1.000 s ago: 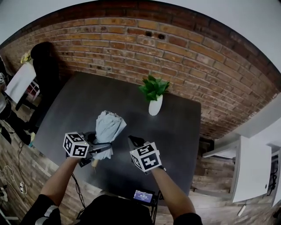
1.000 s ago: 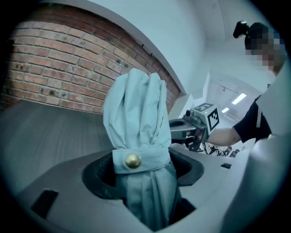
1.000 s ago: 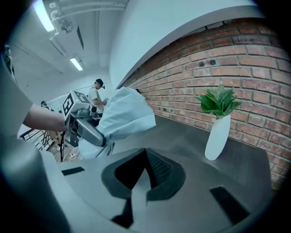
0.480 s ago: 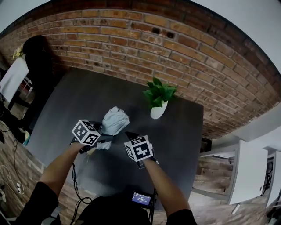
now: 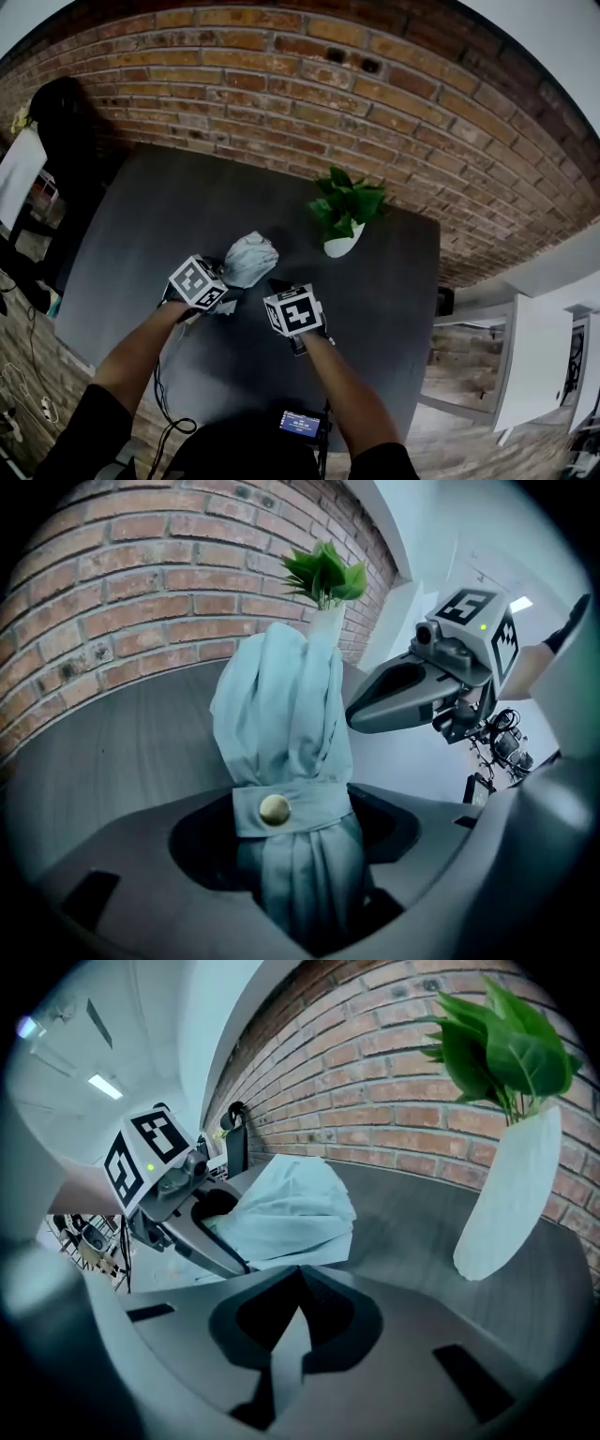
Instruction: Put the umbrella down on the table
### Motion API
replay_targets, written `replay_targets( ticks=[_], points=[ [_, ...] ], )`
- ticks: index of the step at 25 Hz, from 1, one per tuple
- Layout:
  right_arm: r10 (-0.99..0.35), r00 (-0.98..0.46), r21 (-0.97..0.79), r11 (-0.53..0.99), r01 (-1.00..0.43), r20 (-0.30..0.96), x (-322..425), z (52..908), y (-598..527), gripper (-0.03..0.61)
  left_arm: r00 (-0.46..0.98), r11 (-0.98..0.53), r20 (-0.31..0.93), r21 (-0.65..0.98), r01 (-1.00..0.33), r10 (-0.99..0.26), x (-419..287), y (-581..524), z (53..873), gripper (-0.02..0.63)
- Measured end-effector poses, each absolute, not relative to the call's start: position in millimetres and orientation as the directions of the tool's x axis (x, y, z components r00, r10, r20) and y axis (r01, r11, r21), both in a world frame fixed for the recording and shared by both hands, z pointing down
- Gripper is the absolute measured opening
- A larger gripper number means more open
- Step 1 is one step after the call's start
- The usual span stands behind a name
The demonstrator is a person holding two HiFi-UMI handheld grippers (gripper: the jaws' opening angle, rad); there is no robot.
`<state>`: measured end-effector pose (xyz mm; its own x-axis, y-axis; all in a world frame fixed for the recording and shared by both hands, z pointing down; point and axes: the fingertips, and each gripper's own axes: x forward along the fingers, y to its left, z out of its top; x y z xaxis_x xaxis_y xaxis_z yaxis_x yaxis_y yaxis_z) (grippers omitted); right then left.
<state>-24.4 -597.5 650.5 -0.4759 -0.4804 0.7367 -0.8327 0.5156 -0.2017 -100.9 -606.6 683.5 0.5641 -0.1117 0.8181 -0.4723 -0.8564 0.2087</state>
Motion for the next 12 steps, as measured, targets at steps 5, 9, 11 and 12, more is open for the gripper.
replay_targets(
  ticks=[5, 9, 11, 12],
  points=[
    [-0.46, -0.468, -0.213, 0.503, -0.837, 0.754, -28.6, 667.8, -609.1, 0.008, 0.532, -0.853, 0.84, 0.195, -0.483, -0.109, -102.1, -617.3, 702.9, 0.291],
    [-0.448, -0.462, -0.209, 0.506, -0.837, 0.765, -29.8, 678.6, -618.0, 0.006, 0.516, -0.862, 0.849, 0.173, -0.476, -0.114, -100.0, -623.3, 710.7, 0.291],
    [-0.438, -0.469, -0.213, 0.515, -0.83, 0.767, -32.6, 684.1, -620.1, 0.006, 0.511, -0.863, 0.852, 0.169, -0.476, -0.115, -99.7, -625.4, 714.2, 0.291],
    [-0.433, -0.471, -0.216, 0.517, -0.828, 0.769, -33.2, 686.8, -620.1, 0.007, 0.509, -0.863, 0.853, 0.169, -0.476, -0.115, -99.5, -625.8, 715.8, 0.291]
  ],
)
